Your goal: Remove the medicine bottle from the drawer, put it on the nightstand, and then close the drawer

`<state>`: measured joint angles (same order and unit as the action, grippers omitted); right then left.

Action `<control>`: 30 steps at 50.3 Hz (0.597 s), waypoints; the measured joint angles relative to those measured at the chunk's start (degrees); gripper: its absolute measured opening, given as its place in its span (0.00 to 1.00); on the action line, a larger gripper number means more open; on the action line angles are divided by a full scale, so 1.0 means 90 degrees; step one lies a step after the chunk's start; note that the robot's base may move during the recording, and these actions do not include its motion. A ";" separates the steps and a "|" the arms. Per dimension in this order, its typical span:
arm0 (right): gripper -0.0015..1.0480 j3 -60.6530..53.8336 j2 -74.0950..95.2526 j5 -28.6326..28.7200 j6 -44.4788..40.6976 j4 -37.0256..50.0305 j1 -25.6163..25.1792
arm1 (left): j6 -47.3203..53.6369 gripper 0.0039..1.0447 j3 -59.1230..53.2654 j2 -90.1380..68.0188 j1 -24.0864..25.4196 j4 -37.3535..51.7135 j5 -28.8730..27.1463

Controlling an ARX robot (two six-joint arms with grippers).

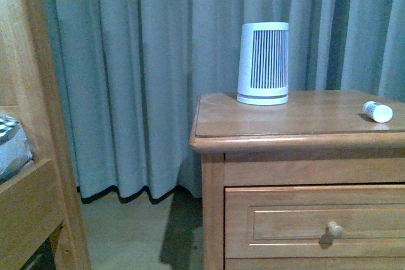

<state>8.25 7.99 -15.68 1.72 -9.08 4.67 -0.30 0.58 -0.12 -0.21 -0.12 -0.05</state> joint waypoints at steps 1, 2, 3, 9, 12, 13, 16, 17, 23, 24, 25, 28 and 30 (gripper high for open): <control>0.93 0.0000 -0.0002 0.0002 0.0000 0.0002 0.0000 | 0.0000 0.94 0.0000 0.0000 0.0000 0.0000 0.0000; 0.92 -0.0039 -0.0053 0.0158 -0.0002 0.0092 -0.0041 | 0.0000 0.94 0.0000 0.0000 0.0000 0.0000 0.0000; 0.89 -0.0119 -0.0129 0.0498 -0.0032 0.0291 -0.0131 | 0.0000 0.94 0.0000 0.0000 0.0000 0.0000 0.0000; 0.72 -0.0423 -0.0447 0.1637 -0.0109 0.0911 -0.0459 | 0.0002 0.94 0.0000 0.0000 0.0000 0.0000 0.0000; 0.62 -0.0466 -0.0486 0.1727 -0.0131 0.0937 -0.0469 | 0.0002 0.94 0.0000 0.0000 0.0000 0.0000 0.0002; 0.59 -0.0481 -0.0500 0.1727 -0.0134 0.0940 -0.0476 | 0.0002 0.94 0.0000 0.0000 0.0000 0.0000 0.0002; 0.50 -0.0522 -0.0522 0.1724 -0.0138 0.0947 -0.0488 | 0.0002 0.94 0.0000 0.0000 0.0000 0.0000 0.0002; 0.47 -0.0542 -0.0532 0.1727 -0.0143 0.0952 -0.0491 | 0.0002 0.94 0.0000 0.0000 0.0000 0.0000 0.0000; 0.27 -0.0612 -0.0580 0.1727 -0.0148 0.0962 -0.0493 | 0.0000 0.94 0.0000 0.0000 0.0000 0.0000 0.0002; 0.24 -0.0631 -0.0600 0.1727 -0.0148 0.0967 -0.0493 | 0.0002 0.94 0.0000 0.0000 0.0000 0.0000 0.0002; 0.22 -0.0651 -0.0631 0.1727 -0.0148 0.0974 -0.0493 | 0.0002 0.94 0.0000 0.0000 0.0000 0.0000 0.0002; 0.12 -0.0811 -0.0797 0.1729 -0.0151 0.0988 -0.0498 | 0.0000 0.94 0.0000 0.0000 0.0000 0.0000 0.0000; 0.04 -0.0823 -0.0816 0.1729 -0.0153 0.0988 -0.0498 | 0.0002 0.94 0.0000 0.0000 0.0000 0.0000 0.0002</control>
<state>0.84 0.64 -0.12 0.34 -0.19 0.19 -0.27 0.58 -0.12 -0.21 -0.12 -0.03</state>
